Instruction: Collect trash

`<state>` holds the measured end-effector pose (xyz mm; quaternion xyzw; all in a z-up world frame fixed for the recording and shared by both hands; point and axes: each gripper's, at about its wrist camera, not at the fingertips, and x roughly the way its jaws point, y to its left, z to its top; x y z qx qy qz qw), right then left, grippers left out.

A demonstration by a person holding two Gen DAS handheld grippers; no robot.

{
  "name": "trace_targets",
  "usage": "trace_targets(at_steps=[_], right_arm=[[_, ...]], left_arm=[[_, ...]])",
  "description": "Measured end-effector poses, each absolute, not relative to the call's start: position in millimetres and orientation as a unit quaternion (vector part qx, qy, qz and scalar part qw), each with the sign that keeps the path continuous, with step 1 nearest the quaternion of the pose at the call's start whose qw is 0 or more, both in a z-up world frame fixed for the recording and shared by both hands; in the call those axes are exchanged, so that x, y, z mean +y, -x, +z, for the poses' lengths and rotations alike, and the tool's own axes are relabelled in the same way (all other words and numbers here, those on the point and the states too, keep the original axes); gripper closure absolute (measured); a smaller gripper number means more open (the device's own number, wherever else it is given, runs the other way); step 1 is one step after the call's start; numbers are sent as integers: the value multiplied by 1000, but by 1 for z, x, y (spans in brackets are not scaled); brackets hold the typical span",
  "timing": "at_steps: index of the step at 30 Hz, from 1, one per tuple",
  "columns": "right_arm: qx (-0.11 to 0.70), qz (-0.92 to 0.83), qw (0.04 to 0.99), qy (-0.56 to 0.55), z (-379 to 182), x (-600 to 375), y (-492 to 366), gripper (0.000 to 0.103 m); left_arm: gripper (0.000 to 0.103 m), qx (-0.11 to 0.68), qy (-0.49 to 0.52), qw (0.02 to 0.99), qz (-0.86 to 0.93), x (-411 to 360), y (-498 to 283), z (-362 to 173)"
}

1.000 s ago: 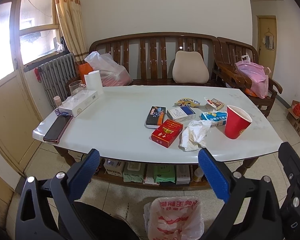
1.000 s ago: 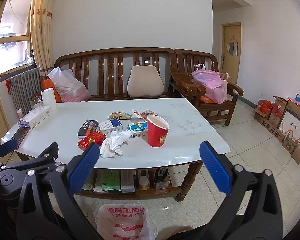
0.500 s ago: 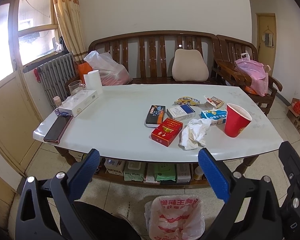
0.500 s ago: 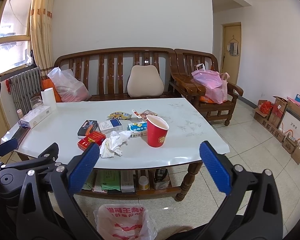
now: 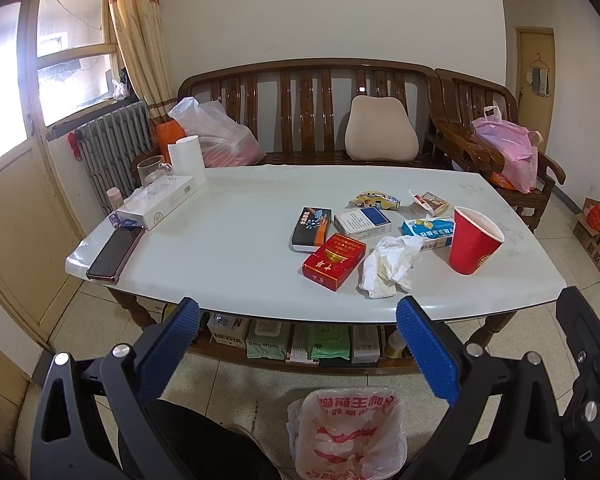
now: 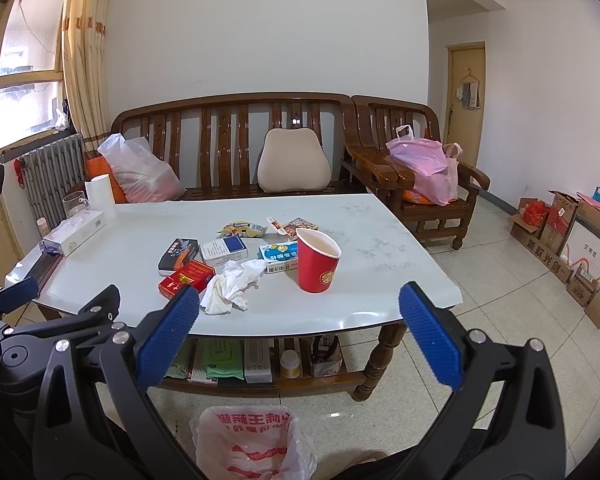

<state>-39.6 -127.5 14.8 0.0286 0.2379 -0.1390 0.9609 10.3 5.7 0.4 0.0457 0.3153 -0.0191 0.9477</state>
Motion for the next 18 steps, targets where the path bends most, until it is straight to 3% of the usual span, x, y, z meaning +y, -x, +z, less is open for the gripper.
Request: trace_targets(at_steps=[18], right_arm=[[239, -138, 961, -25, 15, -127, 39, 5]], left_arm=[[7, 341, -40, 938, -38, 4, -18, -1]])
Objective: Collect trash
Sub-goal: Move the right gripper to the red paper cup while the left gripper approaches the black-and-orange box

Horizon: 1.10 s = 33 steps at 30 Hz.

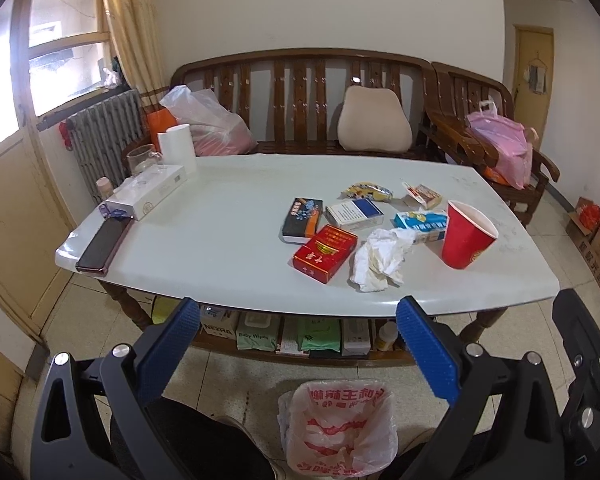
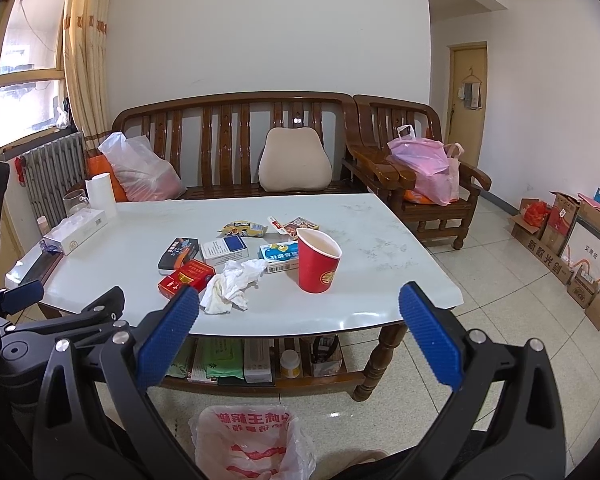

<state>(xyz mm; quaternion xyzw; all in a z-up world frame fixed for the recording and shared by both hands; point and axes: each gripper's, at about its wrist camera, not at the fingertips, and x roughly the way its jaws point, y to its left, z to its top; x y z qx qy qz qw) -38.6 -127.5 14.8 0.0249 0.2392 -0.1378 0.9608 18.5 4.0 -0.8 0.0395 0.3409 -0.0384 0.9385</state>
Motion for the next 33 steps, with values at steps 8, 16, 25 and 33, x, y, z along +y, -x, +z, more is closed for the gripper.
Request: trace_targets(at_steps=[8, 16, 25, 33], right_arm=[[256, -137, 957, -15, 11, -144, 22, 5], [295, -81, 952, -1, 16, -173, -10, 5], [364, -18, 931, 21, 21, -205, -69, 5], [404, -2, 914, 17, 28, -240, -118, 5]], left_arm=[[7, 371, -68, 922, -90, -3, -39, -2], [7, 410, -94, 900, -118, 0, -81, 4], [7, 462, -158, 861, -140, -14, -136, 7], [7, 497, -177, 837, -143, -26, -183, -4]])
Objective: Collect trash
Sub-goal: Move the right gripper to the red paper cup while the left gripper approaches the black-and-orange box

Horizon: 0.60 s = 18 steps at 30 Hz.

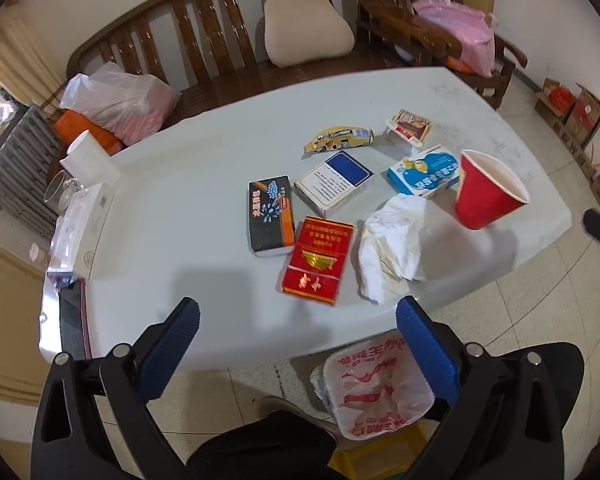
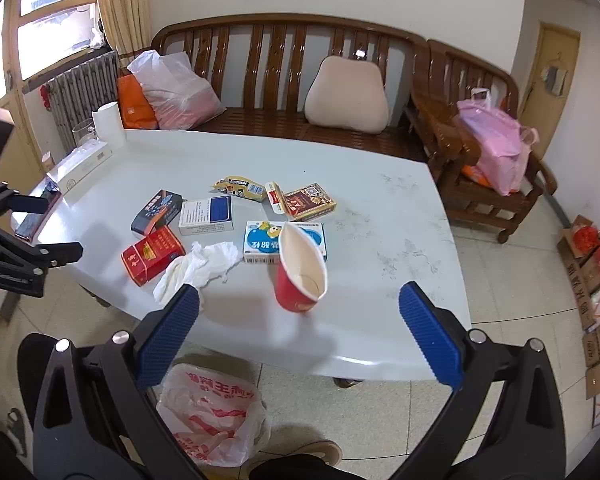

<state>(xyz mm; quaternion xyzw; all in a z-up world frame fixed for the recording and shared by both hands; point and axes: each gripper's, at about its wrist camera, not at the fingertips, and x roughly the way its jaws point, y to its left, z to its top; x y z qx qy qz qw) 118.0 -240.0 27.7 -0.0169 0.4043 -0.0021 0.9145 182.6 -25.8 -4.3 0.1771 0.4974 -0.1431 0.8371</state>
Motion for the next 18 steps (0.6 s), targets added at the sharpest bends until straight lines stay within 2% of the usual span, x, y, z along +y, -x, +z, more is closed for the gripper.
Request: trace_targets(at_steps=[18], right_arm=[[477, 12, 879, 20, -6, -277, -208, 5]], left_arm=[[7, 567, -198, 789, -129, -39, -290, -61]])
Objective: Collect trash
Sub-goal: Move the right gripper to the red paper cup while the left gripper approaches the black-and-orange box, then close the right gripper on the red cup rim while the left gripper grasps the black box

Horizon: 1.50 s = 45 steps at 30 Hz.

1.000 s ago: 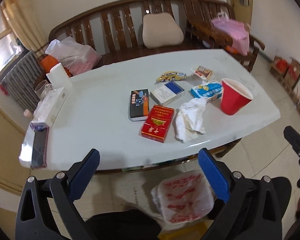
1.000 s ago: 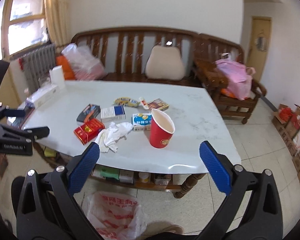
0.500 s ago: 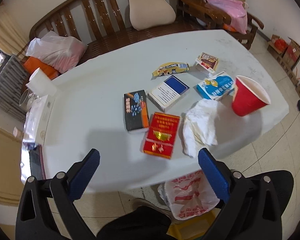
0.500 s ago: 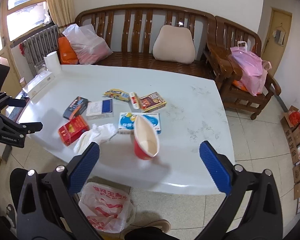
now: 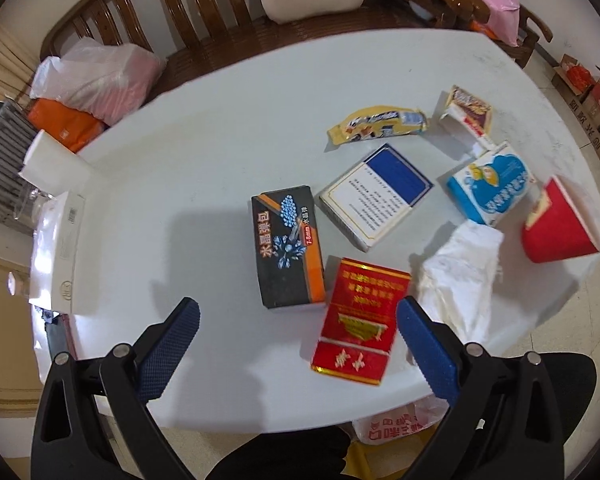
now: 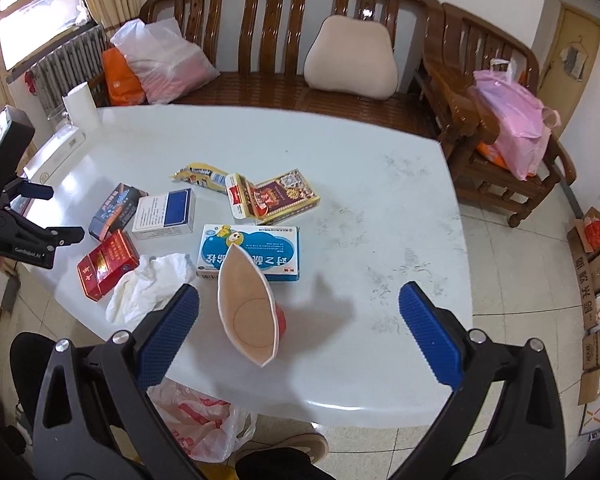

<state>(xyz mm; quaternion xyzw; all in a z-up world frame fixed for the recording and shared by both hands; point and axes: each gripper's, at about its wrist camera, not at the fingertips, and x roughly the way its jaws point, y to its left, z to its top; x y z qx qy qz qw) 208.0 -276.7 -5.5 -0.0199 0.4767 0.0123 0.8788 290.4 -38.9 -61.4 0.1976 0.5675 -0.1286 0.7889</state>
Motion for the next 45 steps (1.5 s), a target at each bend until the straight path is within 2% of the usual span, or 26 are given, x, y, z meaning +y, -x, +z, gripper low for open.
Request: trace_targets(at_steps=[14, 32, 34, 35, 36, 41, 43, 45], right_arm=[[533, 46, 845, 11, -47, -289, -245, 5], [541, 62, 839, 9, -62, -285, -254, 8], [544, 61, 837, 11, -64, -286, -254, 13], [548, 62, 834, 8, -66, -287, -255, 24], [551, 62, 832, 5, -67, -288, -255, 28], [559, 55, 827, 16, -76, -289, -256, 31], [564, 55, 824, 22, -79, -287, -257, 40], [565, 60, 822, 22, -81, -285, -257, 42]], left_arm=[[7, 606, -185, 763, -131, -36, -346, -101], [7, 634, -150, 745, -146, -22, -371, -131], [7, 636, -149, 743, -145, -21, -373, -134], [7, 637, -148, 743, -145, -20, -374, -135], [7, 637, -146, 743, -144, -18, -376, -136], [7, 641, -143, 741, -141, -8, -389, -144], [7, 641, -140, 740, -146, -8, -390, -146], [7, 639, -137, 741, -157, -8, -390, -146]])
